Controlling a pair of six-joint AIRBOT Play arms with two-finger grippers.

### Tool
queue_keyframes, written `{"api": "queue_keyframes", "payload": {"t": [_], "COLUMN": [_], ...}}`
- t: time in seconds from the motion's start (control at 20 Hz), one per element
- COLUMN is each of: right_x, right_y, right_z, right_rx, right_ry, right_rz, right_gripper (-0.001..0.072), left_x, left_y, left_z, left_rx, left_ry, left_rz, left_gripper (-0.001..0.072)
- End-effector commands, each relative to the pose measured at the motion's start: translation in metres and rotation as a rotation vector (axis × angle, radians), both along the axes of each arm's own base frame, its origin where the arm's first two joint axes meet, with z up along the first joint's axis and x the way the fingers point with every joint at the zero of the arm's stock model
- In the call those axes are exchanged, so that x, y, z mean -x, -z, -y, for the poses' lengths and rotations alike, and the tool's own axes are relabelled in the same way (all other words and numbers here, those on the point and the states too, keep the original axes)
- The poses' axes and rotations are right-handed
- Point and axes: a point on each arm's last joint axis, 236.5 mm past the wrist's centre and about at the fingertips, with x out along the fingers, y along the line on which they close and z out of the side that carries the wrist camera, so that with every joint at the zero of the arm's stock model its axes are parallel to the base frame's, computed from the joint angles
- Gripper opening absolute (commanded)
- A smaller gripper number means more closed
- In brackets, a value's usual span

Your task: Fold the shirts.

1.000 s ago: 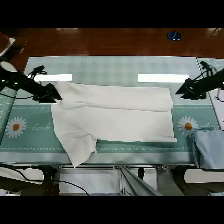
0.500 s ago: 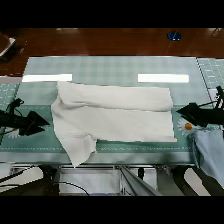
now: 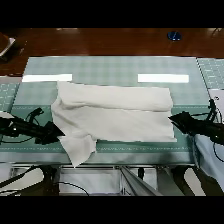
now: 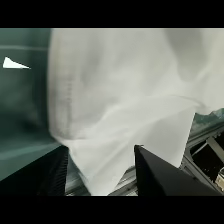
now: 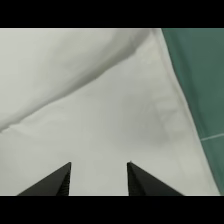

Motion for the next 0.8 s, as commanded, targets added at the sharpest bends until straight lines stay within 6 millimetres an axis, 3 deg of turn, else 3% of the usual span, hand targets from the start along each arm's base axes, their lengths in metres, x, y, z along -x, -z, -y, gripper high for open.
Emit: {"api": "queue_keyframes", "payload": {"t": [0.0,0.1,0.15,0.2,0.25,0.35,0.45,0.55,0.75], "right_x": [-0.001,-0.005,-0.007,-0.004,0.007,0.048,0.083,0.095,0.098], "right_y": [-0.001,-0.003,-0.007,-0.011,-0.010,0.007,0.027,0.039,0.048], "right_z": [-0.001,0.013,0.026,0.044,0.062,0.082,0.073,0.051,0.029], "right_rx": [-0.009,0.019,0.039,0.077,0.122,0.173,0.148,0.081,0.044], "right_ry": [0.009,0.042,0.066,0.084,0.083,0.095,0.091,0.069,-0.050], "right_rz": [0.006,0.017,0.019,0.010,-0.033,-0.212,-0.371,-0.414,-0.463], "right_gripper": [0.0408,0.0408,0.0408,0.0408,0.0408,0.0408,0.0408,0.0408,0.0408], "left_x": [0.004,0.008,0.009,0.009,0.010,0.008,0.003,-0.004,-0.011], "left_y": [0.012,0.019,0.020,0.020,0.019,0.017,0.015,0.009,0.003], "left_z": [0.027,0.036,0.039,0.040,0.040,0.040,0.039,0.042,0.048], "left_rx": [0.011,0.001,-0.003,-0.004,0.001,-0.003,-0.013,-0.003,0.018], "left_ry": [0.079,0.133,0.150,0.155,0.160,0.163,0.155,0.132,0.103], "left_rz": [-0.017,-0.023,-0.019,-0.017,-0.017,-0.002,0.024,0.052,0.078], "left_gripper": [0.0508,0.0504,0.0416,0.0192,0.0023,0.0021,0.0021,0.0021,0.0021]}}
